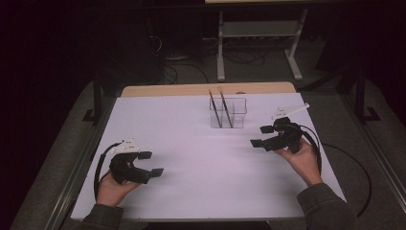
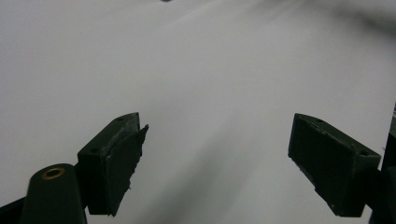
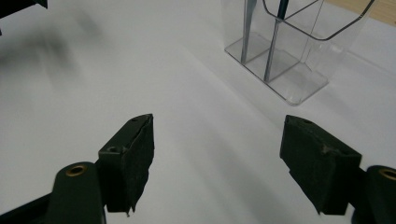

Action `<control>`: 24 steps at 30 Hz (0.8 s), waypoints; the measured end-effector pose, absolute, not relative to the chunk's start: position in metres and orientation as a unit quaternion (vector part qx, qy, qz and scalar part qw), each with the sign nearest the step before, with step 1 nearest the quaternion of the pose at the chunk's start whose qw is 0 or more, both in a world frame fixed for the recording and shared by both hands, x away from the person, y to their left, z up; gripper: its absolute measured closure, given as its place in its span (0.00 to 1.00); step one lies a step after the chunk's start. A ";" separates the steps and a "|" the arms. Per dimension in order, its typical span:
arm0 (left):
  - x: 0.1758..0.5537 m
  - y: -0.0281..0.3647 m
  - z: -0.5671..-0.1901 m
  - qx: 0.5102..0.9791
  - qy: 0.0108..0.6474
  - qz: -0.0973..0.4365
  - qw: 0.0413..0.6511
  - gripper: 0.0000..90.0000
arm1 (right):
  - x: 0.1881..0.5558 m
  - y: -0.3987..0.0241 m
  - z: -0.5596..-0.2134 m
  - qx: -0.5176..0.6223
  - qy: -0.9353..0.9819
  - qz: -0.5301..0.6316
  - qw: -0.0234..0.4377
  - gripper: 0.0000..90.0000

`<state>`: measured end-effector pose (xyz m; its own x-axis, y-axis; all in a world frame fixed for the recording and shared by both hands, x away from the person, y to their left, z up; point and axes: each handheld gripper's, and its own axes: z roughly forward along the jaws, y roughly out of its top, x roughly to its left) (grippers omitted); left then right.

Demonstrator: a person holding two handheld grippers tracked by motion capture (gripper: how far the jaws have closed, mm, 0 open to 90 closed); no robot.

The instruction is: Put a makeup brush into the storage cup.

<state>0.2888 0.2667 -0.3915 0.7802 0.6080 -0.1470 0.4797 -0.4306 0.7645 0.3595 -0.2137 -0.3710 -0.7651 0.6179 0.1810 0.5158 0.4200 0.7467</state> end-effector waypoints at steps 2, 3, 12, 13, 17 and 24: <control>0.289 0.267 -0.392 0.842 0.325 0.076 0.425 0.19 | 0.357 -0.215 -0.372 0.339 0.839 0.422 0.060 0.28; 0.289 0.267 -0.392 0.841 0.327 0.075 0.425 0.19 | 0.357 -0.216 -0.372 0.338 0.839 0.422 0.061 0.27; 0.288 0.266 -0.390 0.837 0.329 0.081 0.429 0.19 | 0.347 -0.220 -0.373 0.336 0.835 0.431 0.066 0.26; 0.288 0.266 -0.390 0.837 0.330 0.081 0.429 0.18 | 0.345 -0.220 -0.373 0.337 0.834 0.431 0.067 0.26; 0.288 0.265 -0.390 0.839 0.328 0.083 0.426 0.18 | 0.340 -0.224 -0.374 0.335 0.833 0.435 0.070 0.26; 0.288 0.265 -0.390 0.839 0.329 0.083 0.426 0.18 | 0.333 -0.229 -0.379 0.341 0.830 0.435 0.072 0.24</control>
